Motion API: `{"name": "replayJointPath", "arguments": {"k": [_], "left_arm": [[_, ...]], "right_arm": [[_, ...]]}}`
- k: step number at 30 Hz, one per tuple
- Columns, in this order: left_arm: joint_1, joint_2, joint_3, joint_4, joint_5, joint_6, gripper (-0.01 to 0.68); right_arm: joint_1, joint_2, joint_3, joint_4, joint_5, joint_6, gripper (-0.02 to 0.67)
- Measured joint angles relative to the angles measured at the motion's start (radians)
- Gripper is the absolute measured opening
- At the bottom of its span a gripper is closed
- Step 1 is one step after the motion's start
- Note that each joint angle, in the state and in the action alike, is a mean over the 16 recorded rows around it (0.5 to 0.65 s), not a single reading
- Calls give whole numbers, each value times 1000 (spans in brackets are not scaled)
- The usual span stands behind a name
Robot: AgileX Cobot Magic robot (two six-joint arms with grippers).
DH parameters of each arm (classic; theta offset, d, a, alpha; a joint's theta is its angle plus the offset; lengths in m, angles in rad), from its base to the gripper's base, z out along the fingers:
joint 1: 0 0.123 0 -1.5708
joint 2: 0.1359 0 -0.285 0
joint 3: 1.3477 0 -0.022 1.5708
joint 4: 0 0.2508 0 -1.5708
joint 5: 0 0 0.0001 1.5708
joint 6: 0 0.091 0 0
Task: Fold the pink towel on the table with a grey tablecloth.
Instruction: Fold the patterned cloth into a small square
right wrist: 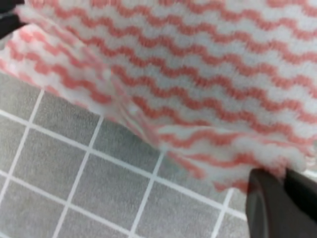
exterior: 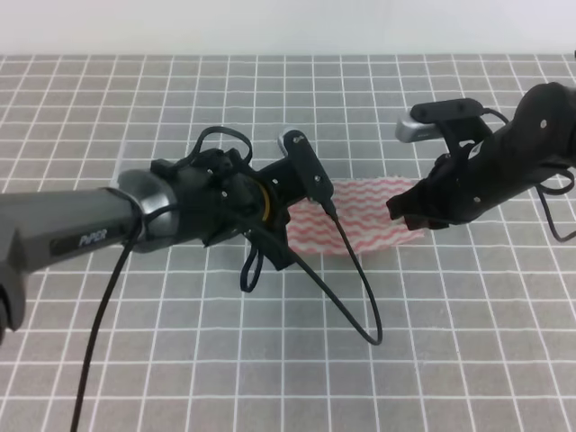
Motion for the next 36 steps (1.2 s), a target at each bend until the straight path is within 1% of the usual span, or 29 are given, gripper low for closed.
{"name": "replayJointPath", "arguments": {"k": [19,36], "left_arm": [[20,18,0,0,-51,-42,-1],[29,25,-8,0,-79,-45,-2]], "right_arm": [[0,31,0,2,-58,0,-15],[0,30,0,2,-96,3,-15]]}}
